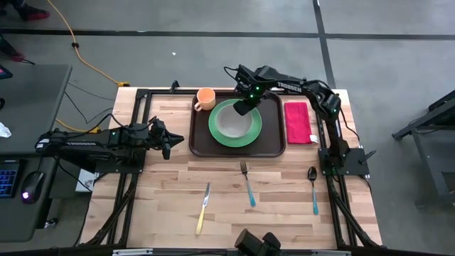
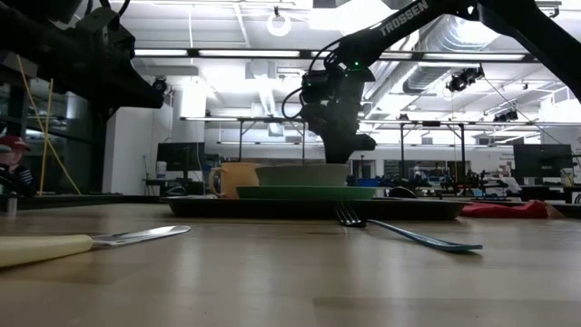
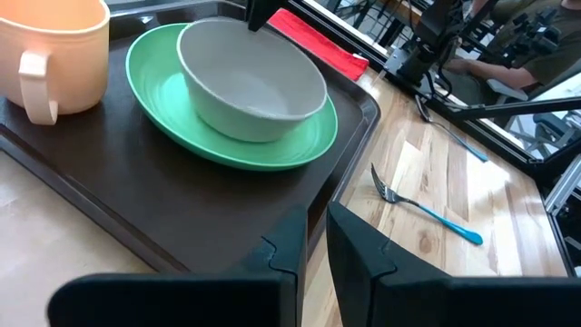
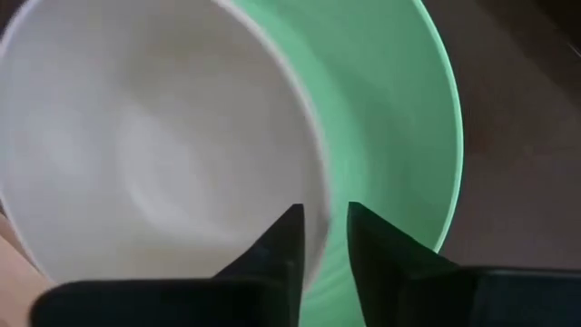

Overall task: Set up tray
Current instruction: Put the gray bowl on top of the green plate on the brown serving tray, then put the red napkin on the brown serving tray to the right of the green plate

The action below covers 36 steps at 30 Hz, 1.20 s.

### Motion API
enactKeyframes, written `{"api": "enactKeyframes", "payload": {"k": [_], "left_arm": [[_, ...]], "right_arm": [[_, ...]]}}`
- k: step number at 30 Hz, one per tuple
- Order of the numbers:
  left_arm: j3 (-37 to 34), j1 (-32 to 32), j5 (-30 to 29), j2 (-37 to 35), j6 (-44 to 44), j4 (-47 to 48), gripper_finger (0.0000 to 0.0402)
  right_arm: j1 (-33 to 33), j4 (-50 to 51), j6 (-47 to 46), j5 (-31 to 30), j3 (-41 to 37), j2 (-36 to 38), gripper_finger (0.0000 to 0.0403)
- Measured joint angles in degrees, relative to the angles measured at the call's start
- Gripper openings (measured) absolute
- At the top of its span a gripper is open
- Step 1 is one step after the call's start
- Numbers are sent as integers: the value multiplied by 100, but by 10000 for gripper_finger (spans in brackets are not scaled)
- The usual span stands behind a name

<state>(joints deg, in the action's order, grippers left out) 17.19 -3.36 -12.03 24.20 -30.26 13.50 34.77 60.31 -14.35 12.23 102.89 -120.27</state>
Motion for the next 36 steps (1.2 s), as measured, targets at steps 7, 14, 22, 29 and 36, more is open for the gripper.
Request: {"api": "enactKeyframes", "payload": {"k": [7,14,22,29,36], "left_arm": [[0,0,0,-2,0,0,76],[0,0,0,0,-2,0,76],[0,0,0,0,-2,-2,76],[0,0,2,-1,-2,-2,76],[0,0,1,0,-2,-1,76]], "right_arm": [[-1,4,-6,7,0,0,103],[31,200,-11,9,40,0,104],[203,774,-15,11,457,0,90],[315,1700,-15,13,939,0,87],[234,2894,176,-67,1086,0,87]]}}
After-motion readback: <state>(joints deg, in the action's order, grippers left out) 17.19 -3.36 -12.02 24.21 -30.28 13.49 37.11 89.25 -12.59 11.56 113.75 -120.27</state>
